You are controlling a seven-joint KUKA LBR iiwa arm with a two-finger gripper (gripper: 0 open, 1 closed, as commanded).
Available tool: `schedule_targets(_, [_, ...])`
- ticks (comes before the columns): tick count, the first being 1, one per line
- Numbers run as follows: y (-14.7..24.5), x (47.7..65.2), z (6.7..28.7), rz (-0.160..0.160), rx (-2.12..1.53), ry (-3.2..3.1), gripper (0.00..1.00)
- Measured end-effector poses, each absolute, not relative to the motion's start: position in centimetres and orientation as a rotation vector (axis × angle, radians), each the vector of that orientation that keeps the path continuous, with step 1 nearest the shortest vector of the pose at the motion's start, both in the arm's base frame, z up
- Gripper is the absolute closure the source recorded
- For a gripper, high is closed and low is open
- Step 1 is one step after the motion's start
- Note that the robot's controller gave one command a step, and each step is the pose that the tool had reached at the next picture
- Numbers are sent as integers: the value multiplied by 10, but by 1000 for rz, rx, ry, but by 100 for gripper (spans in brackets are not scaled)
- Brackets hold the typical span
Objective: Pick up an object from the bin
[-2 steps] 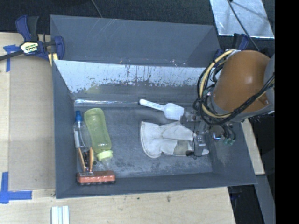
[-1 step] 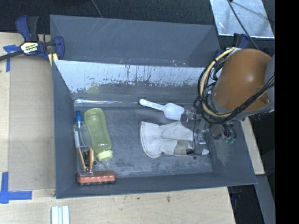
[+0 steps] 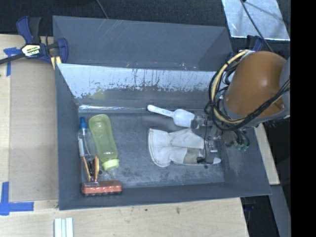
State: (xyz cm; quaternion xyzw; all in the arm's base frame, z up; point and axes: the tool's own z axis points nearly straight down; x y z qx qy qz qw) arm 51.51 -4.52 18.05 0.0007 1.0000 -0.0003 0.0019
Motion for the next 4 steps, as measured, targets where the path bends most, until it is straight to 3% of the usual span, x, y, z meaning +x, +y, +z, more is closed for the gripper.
schedule_targets(1, [-50,539,179,1,5,3141,0])
schedule_targets(2, [-23,554,197,-3,-14,3137,0])
schedule_targets(3, [-6,575,154,1,-18,3129,0])
schedule_targets(4, [-11,580,120,1,109,3139,0])
